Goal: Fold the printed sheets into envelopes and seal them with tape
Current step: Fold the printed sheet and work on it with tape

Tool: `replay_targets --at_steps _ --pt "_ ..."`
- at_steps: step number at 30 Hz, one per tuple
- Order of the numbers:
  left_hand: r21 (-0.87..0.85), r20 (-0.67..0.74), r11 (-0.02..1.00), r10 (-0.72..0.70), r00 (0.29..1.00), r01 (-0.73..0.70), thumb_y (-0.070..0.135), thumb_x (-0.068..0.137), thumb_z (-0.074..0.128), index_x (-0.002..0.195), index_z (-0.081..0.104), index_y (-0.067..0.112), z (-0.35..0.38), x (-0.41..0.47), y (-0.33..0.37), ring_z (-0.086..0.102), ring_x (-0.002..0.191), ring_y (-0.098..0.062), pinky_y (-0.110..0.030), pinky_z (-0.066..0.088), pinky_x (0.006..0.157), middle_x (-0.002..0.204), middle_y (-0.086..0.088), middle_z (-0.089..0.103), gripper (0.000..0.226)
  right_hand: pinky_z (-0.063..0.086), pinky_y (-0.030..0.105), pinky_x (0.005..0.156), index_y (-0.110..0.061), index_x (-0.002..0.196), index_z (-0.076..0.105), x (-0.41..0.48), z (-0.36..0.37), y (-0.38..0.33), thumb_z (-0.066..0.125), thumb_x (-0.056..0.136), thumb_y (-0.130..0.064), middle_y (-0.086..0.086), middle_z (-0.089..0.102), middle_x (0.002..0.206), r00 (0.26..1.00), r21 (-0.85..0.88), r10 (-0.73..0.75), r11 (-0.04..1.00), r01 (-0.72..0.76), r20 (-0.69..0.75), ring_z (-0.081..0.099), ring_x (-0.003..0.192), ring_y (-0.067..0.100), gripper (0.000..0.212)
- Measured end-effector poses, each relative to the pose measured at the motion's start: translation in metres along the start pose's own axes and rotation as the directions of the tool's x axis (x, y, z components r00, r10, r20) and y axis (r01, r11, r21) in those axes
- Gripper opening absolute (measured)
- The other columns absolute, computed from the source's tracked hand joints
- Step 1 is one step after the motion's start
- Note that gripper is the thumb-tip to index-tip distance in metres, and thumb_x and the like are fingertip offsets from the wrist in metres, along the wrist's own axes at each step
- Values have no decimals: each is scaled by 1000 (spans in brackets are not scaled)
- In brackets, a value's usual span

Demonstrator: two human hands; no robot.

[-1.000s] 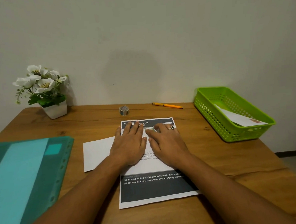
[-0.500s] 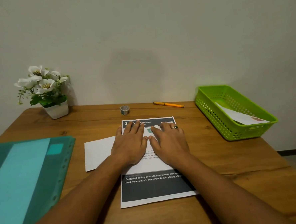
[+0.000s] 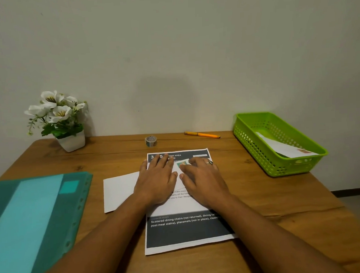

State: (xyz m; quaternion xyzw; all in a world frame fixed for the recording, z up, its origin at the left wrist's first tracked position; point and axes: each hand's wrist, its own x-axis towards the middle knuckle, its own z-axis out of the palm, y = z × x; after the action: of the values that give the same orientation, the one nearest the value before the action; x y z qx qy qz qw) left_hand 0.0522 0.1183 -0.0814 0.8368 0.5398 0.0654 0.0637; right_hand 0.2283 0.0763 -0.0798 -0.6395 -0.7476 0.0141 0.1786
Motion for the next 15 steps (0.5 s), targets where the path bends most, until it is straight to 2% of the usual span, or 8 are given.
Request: replay_targets --at_steps 4,8,12,15 --pt "-47 -43 999 -29 999 27 59 101 42 157 34 30 -19 -11 -9 26 149 -21 -45 24 120 164 3 31 63 35 44 112 -33 143 59 -2 -2 -3 42 100 -66 3 54 148 1000 -2 19 1000 -19 16 45 137 22 57" --pt "-12 12 994 -112 994 112 70 89 56 149 44 34 -50 -37 -35 38 136 -17 -40 39 109 151 6 43 71 32 43 113 -34 146 55 -4 -5 -5 43 95 -73 3 51 151 999 -13 22 1000 -21 42 43 139 22 66" --pt "155 123 962 -244 962 225 83 77 58 143 48 35 -75 -60 -72 44 129 -19 -39 44 103 144 3 48 82 33 43 113 -33 149 51 -6 -8 -7 41 94 -77 2 49 152 998 -20 21 1000 -19 58 42 140 21 72" --pt "255 113 909 -367 923 330 89 71 57 137 51 31 -81 -75 -86 47 127 -22 -40 47 100 140 -1 52 89 34 42 112 -29 149 51 -6 -10 -9 41 94 -77 2 50 150 998 -39 8 999 -6 59 43 138 22 73"
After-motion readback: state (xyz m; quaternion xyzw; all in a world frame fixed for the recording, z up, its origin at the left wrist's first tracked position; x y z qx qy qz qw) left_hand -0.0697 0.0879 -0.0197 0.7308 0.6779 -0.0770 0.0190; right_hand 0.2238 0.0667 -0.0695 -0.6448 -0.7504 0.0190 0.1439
